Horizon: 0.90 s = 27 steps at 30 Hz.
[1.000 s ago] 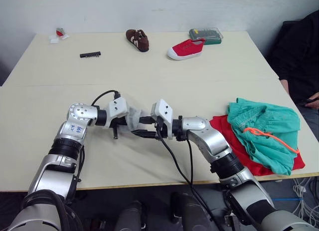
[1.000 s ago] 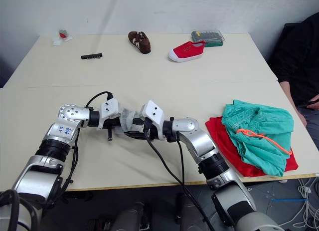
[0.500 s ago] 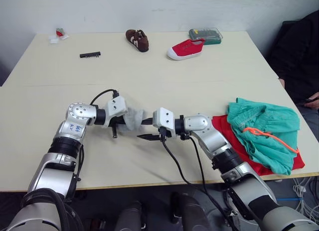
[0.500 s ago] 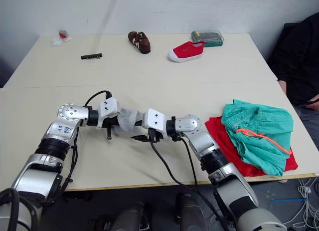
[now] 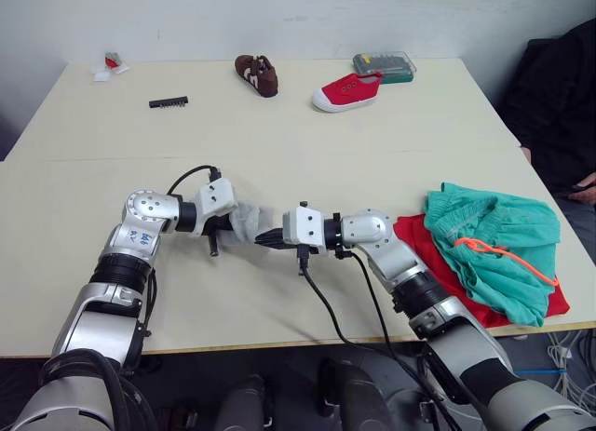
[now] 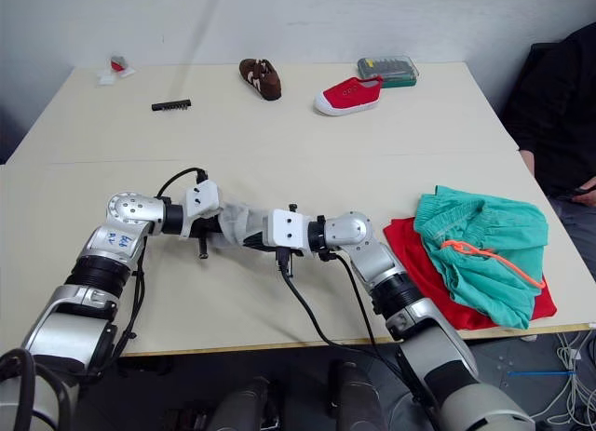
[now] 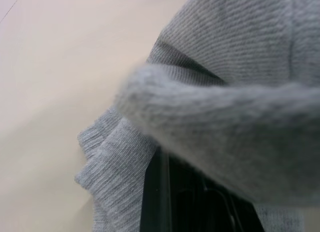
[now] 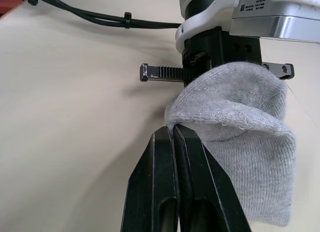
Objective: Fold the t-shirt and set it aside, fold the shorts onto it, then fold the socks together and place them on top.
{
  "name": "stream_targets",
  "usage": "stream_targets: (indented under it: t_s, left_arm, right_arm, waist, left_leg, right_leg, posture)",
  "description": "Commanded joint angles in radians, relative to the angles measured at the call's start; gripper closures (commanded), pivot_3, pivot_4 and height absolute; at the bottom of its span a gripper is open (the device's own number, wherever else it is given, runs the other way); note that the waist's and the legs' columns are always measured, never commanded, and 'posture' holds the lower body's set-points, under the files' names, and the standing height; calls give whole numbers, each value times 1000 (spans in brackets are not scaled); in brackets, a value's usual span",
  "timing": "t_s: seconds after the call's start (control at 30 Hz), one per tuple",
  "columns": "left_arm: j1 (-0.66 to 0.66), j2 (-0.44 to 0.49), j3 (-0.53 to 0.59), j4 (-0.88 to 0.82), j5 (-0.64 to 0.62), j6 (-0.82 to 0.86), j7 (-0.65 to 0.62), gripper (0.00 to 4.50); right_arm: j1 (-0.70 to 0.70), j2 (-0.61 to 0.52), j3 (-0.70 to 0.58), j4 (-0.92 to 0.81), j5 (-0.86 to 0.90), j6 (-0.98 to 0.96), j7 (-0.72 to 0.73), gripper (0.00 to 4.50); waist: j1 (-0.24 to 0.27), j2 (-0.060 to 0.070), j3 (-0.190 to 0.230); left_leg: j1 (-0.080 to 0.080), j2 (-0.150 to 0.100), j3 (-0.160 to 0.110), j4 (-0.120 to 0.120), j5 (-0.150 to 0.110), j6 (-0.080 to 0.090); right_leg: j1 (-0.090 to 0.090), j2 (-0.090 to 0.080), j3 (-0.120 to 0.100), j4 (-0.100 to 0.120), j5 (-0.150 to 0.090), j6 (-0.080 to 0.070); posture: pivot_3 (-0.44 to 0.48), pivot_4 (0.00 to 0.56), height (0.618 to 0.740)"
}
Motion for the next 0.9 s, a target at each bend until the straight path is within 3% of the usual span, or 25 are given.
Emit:
stream_targets:
  t_s: [0.03,0.27,0.53,0.63,0.73,0.87,0.9]
  left_arm:
    - [-8,11,4,30,21,4,21,4500]
    - [23,23,43,-28,-19,62,40,4500]
    - [131,120,179,-308,-145,330,47,4500]
    - [183,185,213,-406,-186,426,16,3863]
    - [190,239,261,-465,-241,502,-6,2931]
    - [112,220,316,-554,-392,673,-14,1692]
    - [91,194,303,-577,-407,700,-2,1692]
  right_arm:
    - [-27,17,-15,12,-18,-42,-37,4430]
    - [-19,104,-27,46,-43,92,-165,4430]
    - [-4,126,-14,53,-68,151,-202,4430]
    - [-13,135,-17,78,-70,158,-217,4500]
    - [-25,143,-14,104,-76,159,-226,4500]
    - [-39,154,-10,125,-80,159,-234,4500]
    - [-42,158,-7,129,-81,158,-234,4500]
  waist:
    - [0,0,0]
    - [-3,0,0]
    - [-6,1,0]
    - [-5,1,0]
    - [-6,1,1]
    - [0,1,1]
    - [2,1,1]
  left_leg:
    - [0,0,0,0,0,0]
    - [0,0,0,0,1,-1]
    - [-1,0,0,0,1,-1]
    - [-1,0,-1,0,1,-1]
    - [0,0,-1,-1,0,-2]
    - [-1,0,-2,0,1,-2]
    - [-1,0,-2,0,1,-2]
  right_leg:
    - [0,0,0,0,0,0]
    - [0,0,0,1,0,0]
    - [-1,0,0,0,0,0]
    - [-1,0,0,0,0,0]
    - [-1,0,0,0,0,-1]
    - [-1,0,0,0,0,-1]
    - [0,0,0,0,0,-1]
  posture:
    - [0,150,740]
    - [0,150,740]
    - [0,150,740]
    - [0,150,740]
    - [0,150,740]
    - [0,150,740]
    - [0,150,740]
